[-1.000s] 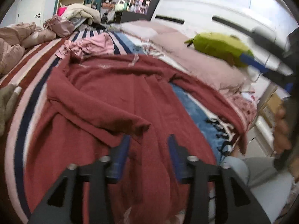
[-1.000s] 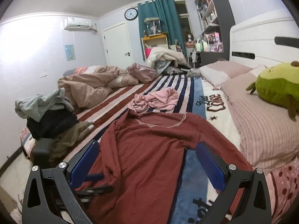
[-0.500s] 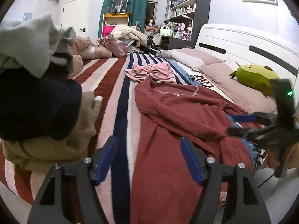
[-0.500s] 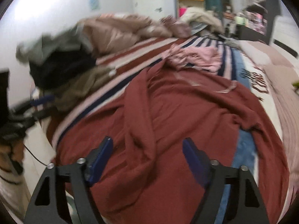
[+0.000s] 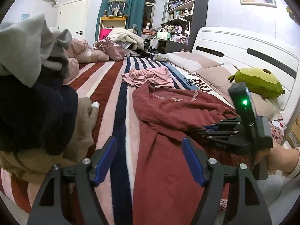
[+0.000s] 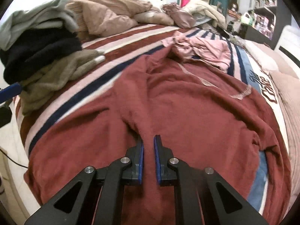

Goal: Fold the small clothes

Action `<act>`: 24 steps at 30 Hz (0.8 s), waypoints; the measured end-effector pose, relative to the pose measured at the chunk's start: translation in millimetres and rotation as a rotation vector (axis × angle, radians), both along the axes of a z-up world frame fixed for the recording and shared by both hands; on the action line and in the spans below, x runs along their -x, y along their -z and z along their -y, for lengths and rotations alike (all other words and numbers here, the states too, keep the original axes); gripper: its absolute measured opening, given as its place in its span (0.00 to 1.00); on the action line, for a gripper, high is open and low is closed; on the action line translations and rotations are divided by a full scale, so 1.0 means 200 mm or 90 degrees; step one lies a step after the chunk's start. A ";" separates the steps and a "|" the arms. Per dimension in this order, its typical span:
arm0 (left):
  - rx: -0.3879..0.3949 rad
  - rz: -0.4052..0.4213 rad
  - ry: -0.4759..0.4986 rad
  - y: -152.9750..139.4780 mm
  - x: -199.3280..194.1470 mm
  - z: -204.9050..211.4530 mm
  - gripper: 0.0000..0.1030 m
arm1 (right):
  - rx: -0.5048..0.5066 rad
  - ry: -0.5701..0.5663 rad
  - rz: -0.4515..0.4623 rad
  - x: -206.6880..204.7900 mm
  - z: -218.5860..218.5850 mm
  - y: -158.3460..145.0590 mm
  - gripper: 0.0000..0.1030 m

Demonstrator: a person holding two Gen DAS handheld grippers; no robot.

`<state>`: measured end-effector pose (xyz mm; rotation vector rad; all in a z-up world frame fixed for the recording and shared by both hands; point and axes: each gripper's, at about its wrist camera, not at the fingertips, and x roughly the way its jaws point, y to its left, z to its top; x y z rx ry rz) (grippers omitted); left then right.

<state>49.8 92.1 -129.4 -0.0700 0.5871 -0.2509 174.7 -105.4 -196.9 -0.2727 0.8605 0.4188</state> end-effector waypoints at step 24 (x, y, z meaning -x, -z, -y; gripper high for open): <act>-0.026 -0.028 -0.017 0.10 -0.38 0.07 0.68 | -0.060 -0.075 0.000 -0.31 0.02 -0.16 0.41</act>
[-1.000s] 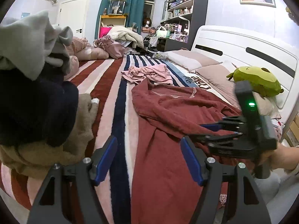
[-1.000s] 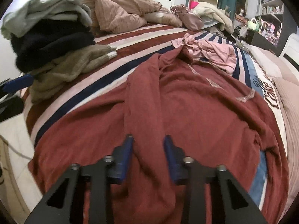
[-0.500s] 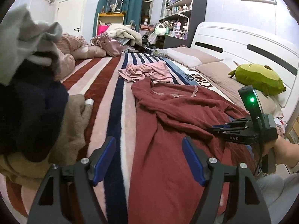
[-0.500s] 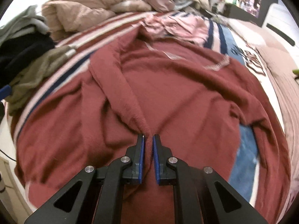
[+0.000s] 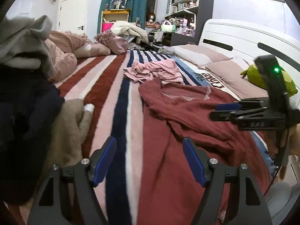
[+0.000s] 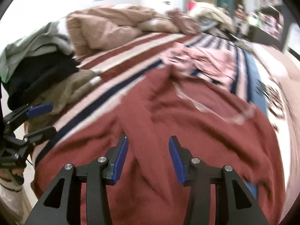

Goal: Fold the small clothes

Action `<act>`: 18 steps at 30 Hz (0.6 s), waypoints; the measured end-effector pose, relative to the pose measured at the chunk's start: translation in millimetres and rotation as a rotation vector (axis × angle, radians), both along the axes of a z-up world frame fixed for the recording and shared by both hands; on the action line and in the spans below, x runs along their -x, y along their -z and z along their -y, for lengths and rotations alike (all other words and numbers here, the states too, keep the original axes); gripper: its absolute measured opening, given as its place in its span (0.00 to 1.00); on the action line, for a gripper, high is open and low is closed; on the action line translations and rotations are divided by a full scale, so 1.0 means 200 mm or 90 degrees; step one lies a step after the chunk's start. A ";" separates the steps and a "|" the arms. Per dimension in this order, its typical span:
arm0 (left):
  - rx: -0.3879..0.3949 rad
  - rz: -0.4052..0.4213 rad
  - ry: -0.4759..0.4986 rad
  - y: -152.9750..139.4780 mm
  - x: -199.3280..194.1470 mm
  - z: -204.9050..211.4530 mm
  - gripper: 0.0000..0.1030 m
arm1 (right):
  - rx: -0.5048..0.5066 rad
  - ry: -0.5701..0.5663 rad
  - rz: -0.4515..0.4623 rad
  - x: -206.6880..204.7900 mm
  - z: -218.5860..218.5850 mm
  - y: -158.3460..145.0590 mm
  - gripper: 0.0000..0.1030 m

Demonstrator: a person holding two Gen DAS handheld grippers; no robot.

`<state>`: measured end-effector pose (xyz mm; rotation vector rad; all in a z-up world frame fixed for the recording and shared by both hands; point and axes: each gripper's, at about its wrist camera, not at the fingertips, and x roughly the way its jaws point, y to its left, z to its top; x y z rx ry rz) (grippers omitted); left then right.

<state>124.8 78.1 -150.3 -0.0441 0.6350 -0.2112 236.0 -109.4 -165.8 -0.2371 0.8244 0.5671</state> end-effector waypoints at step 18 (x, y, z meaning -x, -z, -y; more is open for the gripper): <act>0.002 -0.015 -0.007 0.04 -0.10 -0.03 0.68 | 0.021 0.066 0.011 -0.27 -0.06 0.16 0.05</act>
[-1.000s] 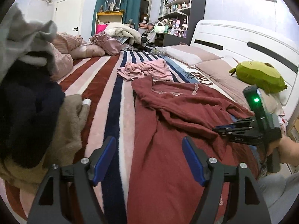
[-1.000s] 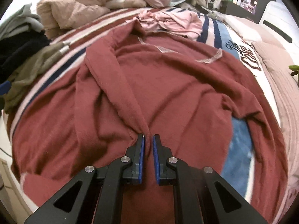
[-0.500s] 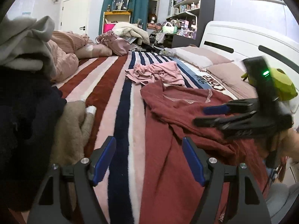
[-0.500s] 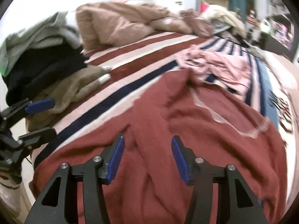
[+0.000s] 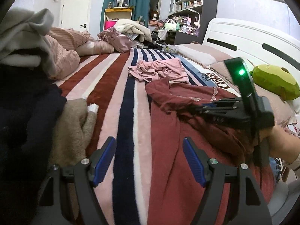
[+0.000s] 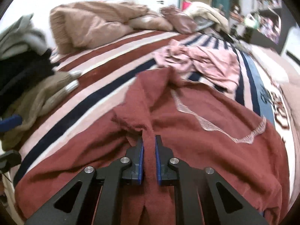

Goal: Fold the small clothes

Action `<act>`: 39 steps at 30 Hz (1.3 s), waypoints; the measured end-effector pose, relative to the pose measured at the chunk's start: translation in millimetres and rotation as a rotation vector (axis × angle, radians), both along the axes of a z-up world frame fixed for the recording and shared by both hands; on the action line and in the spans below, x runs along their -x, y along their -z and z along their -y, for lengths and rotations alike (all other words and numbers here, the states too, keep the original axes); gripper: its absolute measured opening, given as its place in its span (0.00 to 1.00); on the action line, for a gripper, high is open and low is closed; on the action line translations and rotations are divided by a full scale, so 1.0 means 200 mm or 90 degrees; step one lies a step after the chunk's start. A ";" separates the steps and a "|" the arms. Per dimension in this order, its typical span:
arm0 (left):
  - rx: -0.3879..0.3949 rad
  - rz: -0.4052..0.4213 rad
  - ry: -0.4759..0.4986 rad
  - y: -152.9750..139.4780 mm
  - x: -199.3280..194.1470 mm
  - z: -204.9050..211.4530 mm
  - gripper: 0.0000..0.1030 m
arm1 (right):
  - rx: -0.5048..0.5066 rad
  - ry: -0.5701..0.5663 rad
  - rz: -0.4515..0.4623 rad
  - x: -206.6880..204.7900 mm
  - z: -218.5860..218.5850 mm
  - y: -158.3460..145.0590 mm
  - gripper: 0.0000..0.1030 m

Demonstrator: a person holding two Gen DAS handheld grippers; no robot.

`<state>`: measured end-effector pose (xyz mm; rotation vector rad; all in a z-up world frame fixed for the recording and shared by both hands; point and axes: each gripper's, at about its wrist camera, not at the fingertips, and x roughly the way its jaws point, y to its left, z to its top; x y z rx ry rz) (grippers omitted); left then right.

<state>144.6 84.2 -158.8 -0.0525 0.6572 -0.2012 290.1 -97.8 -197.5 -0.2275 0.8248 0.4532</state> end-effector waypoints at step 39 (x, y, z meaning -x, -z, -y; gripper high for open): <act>-0.111 -0.122 -0.043 0.18 -0.55 0.03 0.16 | 0.131 -0.017 -0.075 0.52 0.42 -0.03 0.03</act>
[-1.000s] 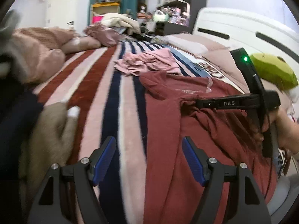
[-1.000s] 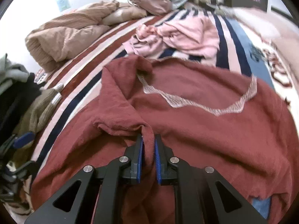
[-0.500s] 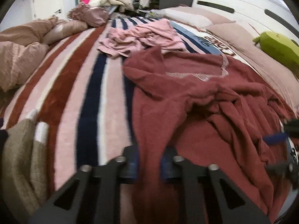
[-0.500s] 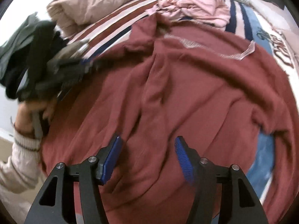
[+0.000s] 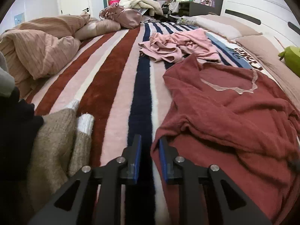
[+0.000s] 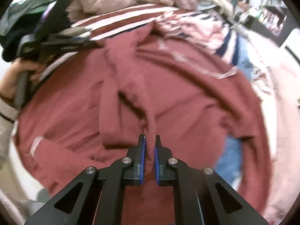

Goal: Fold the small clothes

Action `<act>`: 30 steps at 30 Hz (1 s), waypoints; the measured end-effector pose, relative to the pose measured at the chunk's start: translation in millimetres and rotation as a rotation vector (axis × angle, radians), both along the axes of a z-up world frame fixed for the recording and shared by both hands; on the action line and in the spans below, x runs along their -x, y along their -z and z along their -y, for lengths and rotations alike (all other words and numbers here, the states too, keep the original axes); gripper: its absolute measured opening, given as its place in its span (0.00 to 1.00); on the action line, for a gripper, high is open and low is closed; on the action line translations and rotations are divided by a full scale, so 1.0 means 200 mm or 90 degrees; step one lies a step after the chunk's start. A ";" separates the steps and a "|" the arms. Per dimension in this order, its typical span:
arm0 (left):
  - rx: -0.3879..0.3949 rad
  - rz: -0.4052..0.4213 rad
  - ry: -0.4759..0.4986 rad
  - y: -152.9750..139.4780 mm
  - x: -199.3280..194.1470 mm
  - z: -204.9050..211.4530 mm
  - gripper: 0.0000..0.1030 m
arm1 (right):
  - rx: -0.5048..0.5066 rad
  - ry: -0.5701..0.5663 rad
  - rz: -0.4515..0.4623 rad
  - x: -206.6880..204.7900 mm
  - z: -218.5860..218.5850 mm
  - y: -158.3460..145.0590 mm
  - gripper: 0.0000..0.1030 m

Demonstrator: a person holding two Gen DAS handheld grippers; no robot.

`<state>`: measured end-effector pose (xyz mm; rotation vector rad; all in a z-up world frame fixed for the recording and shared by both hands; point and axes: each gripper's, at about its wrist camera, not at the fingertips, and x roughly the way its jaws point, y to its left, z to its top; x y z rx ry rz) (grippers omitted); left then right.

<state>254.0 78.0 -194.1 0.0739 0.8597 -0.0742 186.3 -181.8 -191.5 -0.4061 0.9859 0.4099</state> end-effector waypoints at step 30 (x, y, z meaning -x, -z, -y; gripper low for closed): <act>0.099 0.079 0.044 -0.26 0.33 0.01 0.41 | 0.154 0.052 0.194 0.09 0.12 -0.40 0.03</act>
